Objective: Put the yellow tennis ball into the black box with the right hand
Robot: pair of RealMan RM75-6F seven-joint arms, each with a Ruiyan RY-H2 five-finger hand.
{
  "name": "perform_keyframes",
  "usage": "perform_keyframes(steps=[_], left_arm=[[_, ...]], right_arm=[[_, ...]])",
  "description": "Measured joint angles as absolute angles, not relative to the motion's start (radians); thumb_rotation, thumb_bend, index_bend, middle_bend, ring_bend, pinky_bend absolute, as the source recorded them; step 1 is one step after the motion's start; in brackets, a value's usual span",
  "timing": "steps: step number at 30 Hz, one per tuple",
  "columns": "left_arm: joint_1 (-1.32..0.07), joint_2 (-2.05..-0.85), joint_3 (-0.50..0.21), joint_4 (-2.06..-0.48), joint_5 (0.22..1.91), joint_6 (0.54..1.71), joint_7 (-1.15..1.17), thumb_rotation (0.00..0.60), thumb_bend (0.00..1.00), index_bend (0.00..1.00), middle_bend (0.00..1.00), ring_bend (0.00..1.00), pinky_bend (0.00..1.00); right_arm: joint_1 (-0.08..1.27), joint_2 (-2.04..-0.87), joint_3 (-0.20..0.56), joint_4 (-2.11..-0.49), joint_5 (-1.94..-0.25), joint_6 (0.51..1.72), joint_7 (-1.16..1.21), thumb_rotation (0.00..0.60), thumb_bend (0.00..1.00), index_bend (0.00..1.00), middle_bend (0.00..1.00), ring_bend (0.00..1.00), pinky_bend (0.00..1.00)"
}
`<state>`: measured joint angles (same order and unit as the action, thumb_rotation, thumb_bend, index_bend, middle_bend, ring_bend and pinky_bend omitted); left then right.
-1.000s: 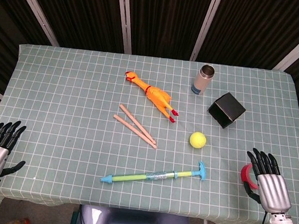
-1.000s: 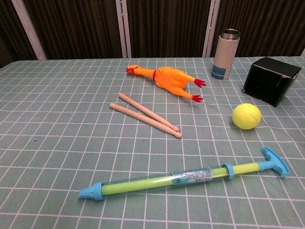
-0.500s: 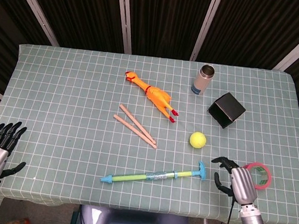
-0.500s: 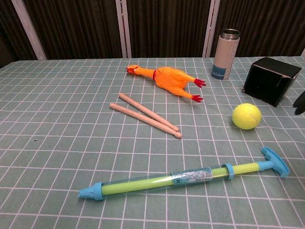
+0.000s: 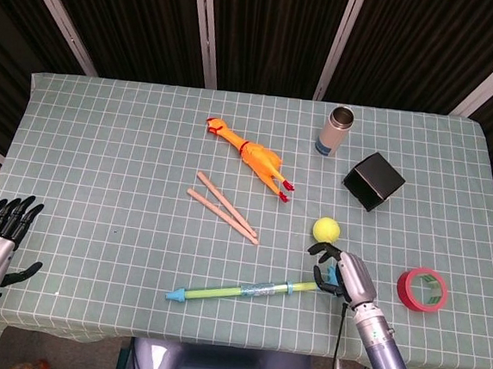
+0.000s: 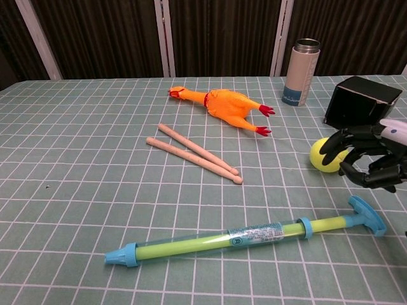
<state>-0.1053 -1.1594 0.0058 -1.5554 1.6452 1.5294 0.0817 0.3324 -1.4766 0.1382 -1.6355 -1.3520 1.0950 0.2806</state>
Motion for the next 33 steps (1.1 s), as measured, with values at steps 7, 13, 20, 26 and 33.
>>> perform_keyframes(steps=[7,13,20,26,33], left_arm=[[-0.116,-1.165,0.000,-1.557,1.625,1.504,0.098,0.600,0.13,0.00,0.00,0.00,0.00],[-0.122,-1.169,-0.007,-1.556,1.605,1.490,0.106,0.600,0.13,0.00,0.00,0.00,0.00],[-0.122,-1.181,-0.019,-1.554,1.581,1.490,0.139,0.600,0.13,0.00,0.00,0.00,0.00],[-0.128,-1.188,-0.020,-1.557,1.569,1.472,0.156,0.600,0.13,0.00,0.00,0.00,0.00],[-0.134,-1.189,-0.022,-1.559,1.554,1.457,0.158,0.600,0.13,0.00,0.00,0.00,0.00]], right_arm=[[0.371,-1.484,0.181,-1.607,-1.248,0.980,0.418,0.600,0.56,0.34,0.39,0.40,0.80],[0.395,-1.499,0.193,-1.542,-1.238,0.931,0.482,0.600,0.56,0.34,0.38,0.39,0.77],[0.408,-1.495,0.193,-1.506,-1.264,0.903,0.569,0.600,0.57,0.32,0.36,0.39,0.74],[0.416,-1.492,0.194,-1.470,-1.288,0.894,0.633,0.600,0.58,0.25,0.29,0.34,0.71],[0.430,-1.489,0.195,-1.433,-1.301,0.873,0.690,0.600,0.58,0.21,0.26,0.32,0.67]])
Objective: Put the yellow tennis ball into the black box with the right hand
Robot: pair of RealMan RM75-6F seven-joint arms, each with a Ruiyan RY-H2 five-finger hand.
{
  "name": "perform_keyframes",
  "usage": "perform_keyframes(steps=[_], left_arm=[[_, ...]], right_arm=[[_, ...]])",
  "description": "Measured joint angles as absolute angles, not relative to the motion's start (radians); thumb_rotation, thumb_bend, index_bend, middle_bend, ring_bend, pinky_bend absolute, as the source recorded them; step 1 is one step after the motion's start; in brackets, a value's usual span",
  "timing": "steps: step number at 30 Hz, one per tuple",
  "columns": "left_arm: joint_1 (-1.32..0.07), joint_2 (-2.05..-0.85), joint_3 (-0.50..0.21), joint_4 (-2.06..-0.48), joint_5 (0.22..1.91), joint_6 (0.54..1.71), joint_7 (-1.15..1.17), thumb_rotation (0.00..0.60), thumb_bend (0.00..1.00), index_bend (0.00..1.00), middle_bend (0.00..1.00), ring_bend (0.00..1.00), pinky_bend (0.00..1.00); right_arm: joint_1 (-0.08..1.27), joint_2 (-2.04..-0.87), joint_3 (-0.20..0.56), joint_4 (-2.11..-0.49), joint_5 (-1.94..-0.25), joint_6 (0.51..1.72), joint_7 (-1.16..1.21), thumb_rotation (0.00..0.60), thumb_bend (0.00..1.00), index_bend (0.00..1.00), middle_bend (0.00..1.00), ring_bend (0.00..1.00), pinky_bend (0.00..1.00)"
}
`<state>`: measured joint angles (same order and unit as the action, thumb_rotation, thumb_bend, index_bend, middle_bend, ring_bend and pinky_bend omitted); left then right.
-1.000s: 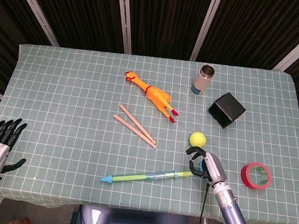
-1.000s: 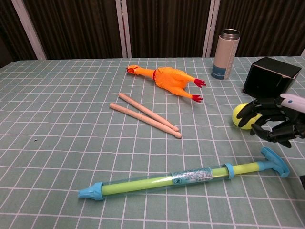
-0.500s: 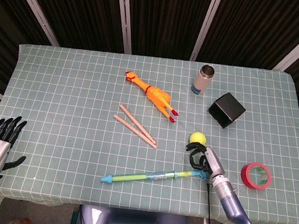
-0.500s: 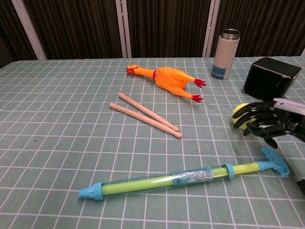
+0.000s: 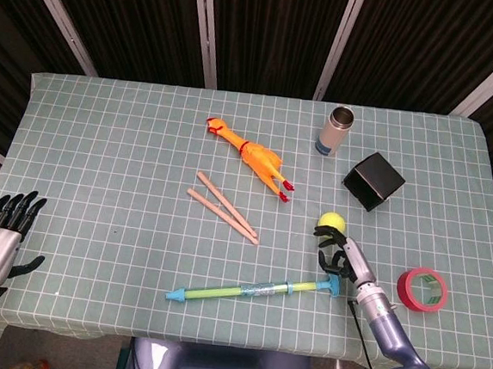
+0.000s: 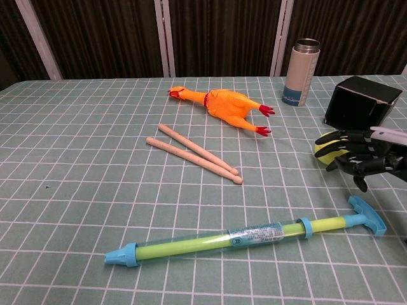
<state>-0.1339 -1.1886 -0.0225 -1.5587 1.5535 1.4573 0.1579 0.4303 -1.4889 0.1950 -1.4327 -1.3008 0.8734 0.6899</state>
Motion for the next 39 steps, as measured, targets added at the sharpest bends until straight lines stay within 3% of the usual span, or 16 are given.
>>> perform_keyframes(steps=[16,39], left_arm=[[-0.148,-1.202,-0.035,-1.556,1.506,1.421,0.187,0.600,0.13,0.00,0.00,0.00,0.00],[-0.180,-1.232,-0.059,-1.557,1.422,1.362,0.270,0.600,0.13,0.00,0.00,0.00,0.00]], right_arm=[[0.482,-1.480,0.186,-1.300,-1.368,0.814,0.865,0.600,0.59,0.17,0.23,0.28,0.63],[0.578,-1.436,0.114,-1.039,-1.473,0.742,1.056,0.600,0.60,0.17,0.23,0.27,0.58]])
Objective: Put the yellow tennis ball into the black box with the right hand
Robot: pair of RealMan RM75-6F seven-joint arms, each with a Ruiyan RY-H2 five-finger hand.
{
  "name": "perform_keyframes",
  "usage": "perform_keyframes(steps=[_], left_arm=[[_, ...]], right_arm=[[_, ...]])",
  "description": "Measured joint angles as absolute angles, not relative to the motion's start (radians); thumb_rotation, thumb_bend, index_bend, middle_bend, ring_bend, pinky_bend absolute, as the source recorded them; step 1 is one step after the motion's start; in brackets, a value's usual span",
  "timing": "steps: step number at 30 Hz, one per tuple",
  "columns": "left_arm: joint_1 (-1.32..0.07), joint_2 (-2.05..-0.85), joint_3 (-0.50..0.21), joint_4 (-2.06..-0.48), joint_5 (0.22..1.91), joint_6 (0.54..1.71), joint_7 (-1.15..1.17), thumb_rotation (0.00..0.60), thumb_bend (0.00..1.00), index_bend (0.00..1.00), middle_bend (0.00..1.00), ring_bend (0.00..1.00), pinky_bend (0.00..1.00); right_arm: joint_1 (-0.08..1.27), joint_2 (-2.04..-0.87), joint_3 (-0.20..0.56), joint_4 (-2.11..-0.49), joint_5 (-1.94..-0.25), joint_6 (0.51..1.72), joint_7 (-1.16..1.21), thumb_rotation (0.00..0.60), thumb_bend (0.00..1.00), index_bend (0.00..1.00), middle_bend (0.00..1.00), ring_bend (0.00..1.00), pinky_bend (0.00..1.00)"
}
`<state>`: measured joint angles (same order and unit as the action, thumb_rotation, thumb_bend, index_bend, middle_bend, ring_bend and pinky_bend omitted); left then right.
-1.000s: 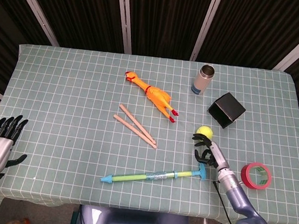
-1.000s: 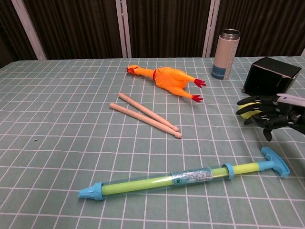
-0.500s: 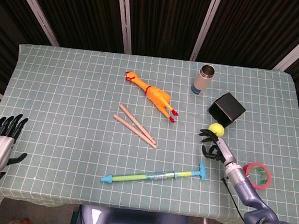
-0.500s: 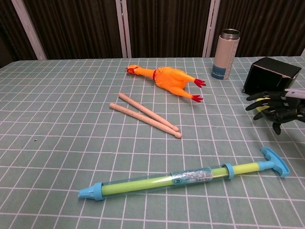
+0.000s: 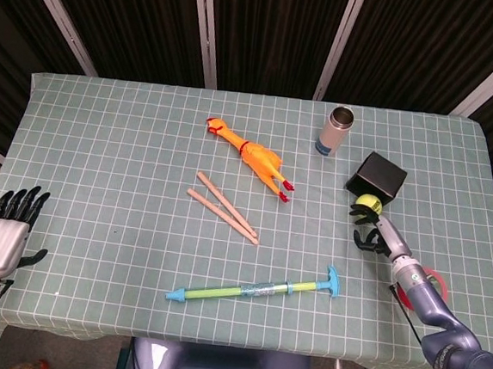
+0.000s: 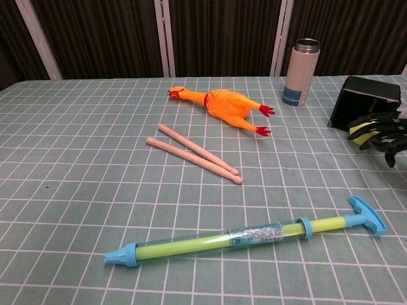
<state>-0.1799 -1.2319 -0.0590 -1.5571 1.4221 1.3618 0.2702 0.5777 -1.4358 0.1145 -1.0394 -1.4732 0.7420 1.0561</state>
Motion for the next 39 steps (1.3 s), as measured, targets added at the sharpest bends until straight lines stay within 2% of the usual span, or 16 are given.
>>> perform_keyframes(steps=[3,6,8,11,13,20,25,28,39], left_arm=[[-0.188,-1.238,-0.060,-1.557,1.412,1.348,0.286,0.600,0.13,0.00,0.00,0.00,0.00],[-0.193,-1.244,-0.062,-1.559,1.400,1.341,0.303,0.600,0.13,0.00,0.00,0.00,0.00],[-0.196,-1.247,-0.064,-1.561,1.392,1.338,0.313,0.600,0.13,0.00,0.00,0.00,0.00],[-0.198,-1.251,-0.066,-1.563,1.385,1.335,0.322,0.600,0.13,0.00,0.00,0.00,0.00],[-0.200,-1.254,-0.067,-1.563,1.378,1.332,0.330,0.600,0.13,0.00,0.00,0.00,0.00],[-0.211,-1.264,-0.070,-1.565,1.355,1.317,0.351,0.600,0.13,0.00,0.00,0.00,0.00],[-0.218,-1.268,-0.072,-1.562,1.343,1.305,0.357,0.600,0.13,0.00,0.00,0.00,0.00],[-0.222,-1.268,-0.073,-1.562,1.339,1.301,0.358,0.600,0.13,0.00,0.00,0.00,0.00],[-0.232,-1.275,-0.074,-1.554,1.323,1.285,0.363,0.600,0.13,0.00,0.00,0.00,0.00]], right_arm=[[0.586,-1.432,0.100,-1.017,-1.488,0.737,1.064,0.600,0.59,0.17,0.23,0.26,0.53],[0.597,-1.431,0.084,-0.985,-1.506,0.733,1.075,0.600,0.59,0.17,0.23,0.25,0.43],[0.605,-1.432,0.072,-0.962,-1.519,0.732,1.093,0.600,0.60,0.17,0.23,0.24,0.36],[0.615,-1.435,0.058,-0.935,-1.536,0.733,1.119,0.600,0.60,0.17,0.23,0.19,0.19],[0.621,-1.437,0.049,-0.917,-1.549,0.735,1.135,0.600,0.60,0.17,0.23,0.17,0.13],[0.646,-1.454,0.002,-0.832,-1.600,0.758,1.239,0.600,0.60,0.12,0.18,0.08,0.01],[0.658,-1.470,-0.024,-0.772,-1.623,0.781,1.283,0.600,0.60,0.04,0.07,0.00,0.00],[0.663,-1.480,-0.042,-0.746,-1.639,0.796,1.312,0.600,0.60,0.00,0.01,0.00,0.00],[0.685,-1.513,-0.091,-0.642,-1.684,0.825,1.366,0.600,0.60,0.00,0.00,0.00,0.00]])
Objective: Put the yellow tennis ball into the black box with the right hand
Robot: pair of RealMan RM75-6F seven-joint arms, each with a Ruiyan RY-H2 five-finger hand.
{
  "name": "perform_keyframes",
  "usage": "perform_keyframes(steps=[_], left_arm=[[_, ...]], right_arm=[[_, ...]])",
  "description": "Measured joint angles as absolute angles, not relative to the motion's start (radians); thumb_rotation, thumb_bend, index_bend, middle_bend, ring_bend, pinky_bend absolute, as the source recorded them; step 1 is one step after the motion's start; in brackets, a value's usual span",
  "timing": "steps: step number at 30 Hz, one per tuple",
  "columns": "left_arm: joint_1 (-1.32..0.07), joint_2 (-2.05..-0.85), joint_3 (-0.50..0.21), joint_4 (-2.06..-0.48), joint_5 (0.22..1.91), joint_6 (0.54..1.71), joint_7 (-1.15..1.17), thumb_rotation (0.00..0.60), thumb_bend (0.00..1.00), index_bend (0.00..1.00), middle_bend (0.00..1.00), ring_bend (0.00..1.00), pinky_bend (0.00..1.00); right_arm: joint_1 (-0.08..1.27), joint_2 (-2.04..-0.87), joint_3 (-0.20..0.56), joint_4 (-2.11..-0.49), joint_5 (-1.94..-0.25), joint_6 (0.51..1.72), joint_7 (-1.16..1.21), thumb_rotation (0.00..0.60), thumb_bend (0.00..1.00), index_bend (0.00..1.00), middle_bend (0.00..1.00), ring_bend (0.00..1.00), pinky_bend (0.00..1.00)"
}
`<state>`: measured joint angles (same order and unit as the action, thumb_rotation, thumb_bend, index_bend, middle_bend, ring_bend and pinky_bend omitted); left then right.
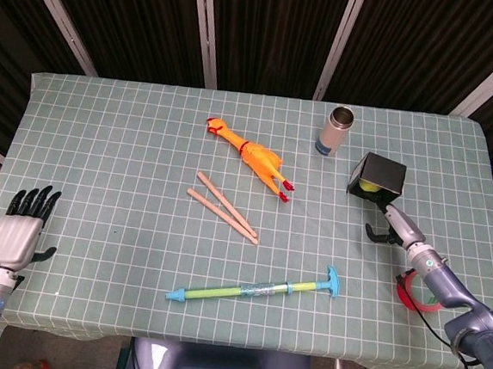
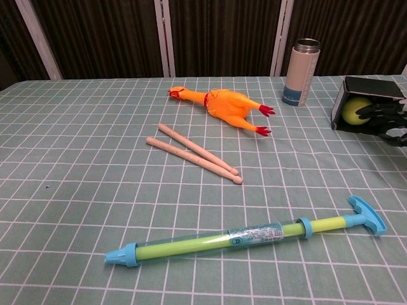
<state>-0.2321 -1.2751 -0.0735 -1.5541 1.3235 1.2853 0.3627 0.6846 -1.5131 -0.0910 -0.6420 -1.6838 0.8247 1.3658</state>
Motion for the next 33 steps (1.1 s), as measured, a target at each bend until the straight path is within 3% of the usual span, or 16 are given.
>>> perform_keyframes(steps=[8,16,25,33], left_arm=[[-0.232,-1.279,-0.074,-1.554,1.314,1.290,0.370,0.600,0.13,0.00,0.00,0.00,0.00],[-0.206,-1.260,-0.056,-1.578,1.362,1.352,0.345,0.600,0.13,0.00,0.00,0.00,0.00],[-0.159,-1.220,-0.014,-1.603,1.482,1.456,0.273,0.600,0.13,0.00,0.00,0.00,0.00],[-0.131,-1.183,0.022,-1.605,1.557,1.498,0.198,0.600,0.13,0.00,0.00,0.00,0.00]], right_arm=[[0.695,-1.554,-0.121,-0.554,-1.704,0.850,1.388,0.600,0.60,0.00,0.00,0.00,0.00],[0.681,-1.544,-0.127,-0.579,-1.706,0.926,1.346,0.600,0.60,0.00,0.00,0.00,0.00],[0.638,-1.450,-0.120,-0.814,-1.682,1.007,1.203,0.600,0.59,0.00,0.00,0.00,0.00],[0.542,-1.344,-0.099,-1.098,-1.625,1.121,0.887,0.600,0.53,0.00,0.00,0.00,0.00]])
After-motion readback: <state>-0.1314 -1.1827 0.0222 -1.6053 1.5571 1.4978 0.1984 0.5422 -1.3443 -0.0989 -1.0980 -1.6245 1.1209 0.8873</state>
